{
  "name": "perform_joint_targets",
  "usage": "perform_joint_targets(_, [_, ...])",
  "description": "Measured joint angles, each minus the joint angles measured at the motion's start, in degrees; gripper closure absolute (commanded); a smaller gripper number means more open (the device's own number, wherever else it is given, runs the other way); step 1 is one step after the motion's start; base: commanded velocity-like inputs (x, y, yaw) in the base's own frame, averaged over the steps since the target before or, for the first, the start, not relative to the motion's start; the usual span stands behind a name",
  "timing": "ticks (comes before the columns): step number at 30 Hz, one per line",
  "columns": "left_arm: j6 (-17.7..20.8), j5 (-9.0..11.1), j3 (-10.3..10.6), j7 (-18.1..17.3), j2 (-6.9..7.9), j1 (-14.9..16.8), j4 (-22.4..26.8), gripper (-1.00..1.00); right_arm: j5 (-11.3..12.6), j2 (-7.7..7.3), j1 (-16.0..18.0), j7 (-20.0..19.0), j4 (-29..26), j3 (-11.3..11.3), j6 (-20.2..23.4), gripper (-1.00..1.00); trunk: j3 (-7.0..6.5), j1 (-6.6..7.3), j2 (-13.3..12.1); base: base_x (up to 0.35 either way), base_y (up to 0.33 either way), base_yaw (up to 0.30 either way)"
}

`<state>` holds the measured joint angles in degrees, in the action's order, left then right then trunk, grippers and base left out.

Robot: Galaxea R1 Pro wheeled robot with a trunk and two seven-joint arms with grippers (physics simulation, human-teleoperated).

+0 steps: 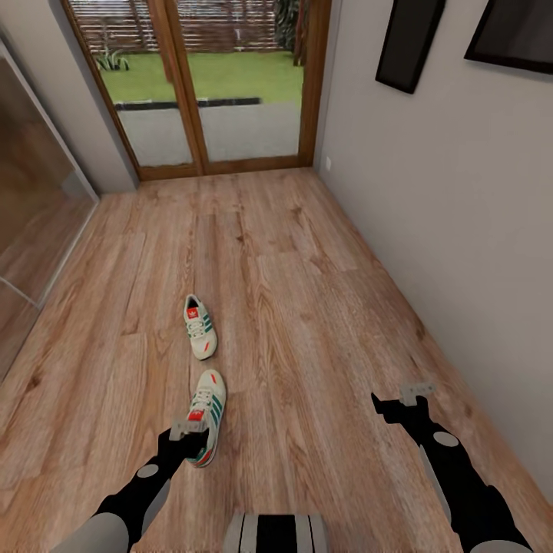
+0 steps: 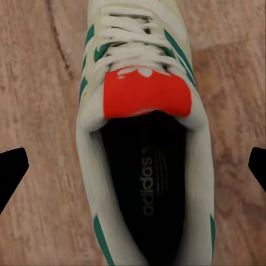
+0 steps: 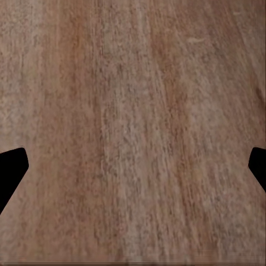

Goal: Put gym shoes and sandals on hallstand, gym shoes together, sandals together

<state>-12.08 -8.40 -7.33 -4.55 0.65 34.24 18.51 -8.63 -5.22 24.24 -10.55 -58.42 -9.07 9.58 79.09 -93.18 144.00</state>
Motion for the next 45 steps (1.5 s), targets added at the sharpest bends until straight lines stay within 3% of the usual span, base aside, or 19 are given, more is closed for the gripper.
perform_joint_targets(24, [-0.45, -0.08, 0.00, 0.02, 0.00, 0.00, -0.02, -1.00, 0.00, 0.00, 0.00, 0.00, -0.01, 0.00, 0.00, -1.00, 7.37, -0.62, 0.32, 0.000, 0.000, 0.000])
perform_joint_targets(45, [-0.53, -0.09, 0.00, -0.04, -0.05, -0.08, -0.02, -1.00, 0.00, 0.00, 0.00, 0.00, -0.06, 0.00, 0.00, -1.00, 7.59, -0.61, 0.33, 0.000, 0.000, 0.000])
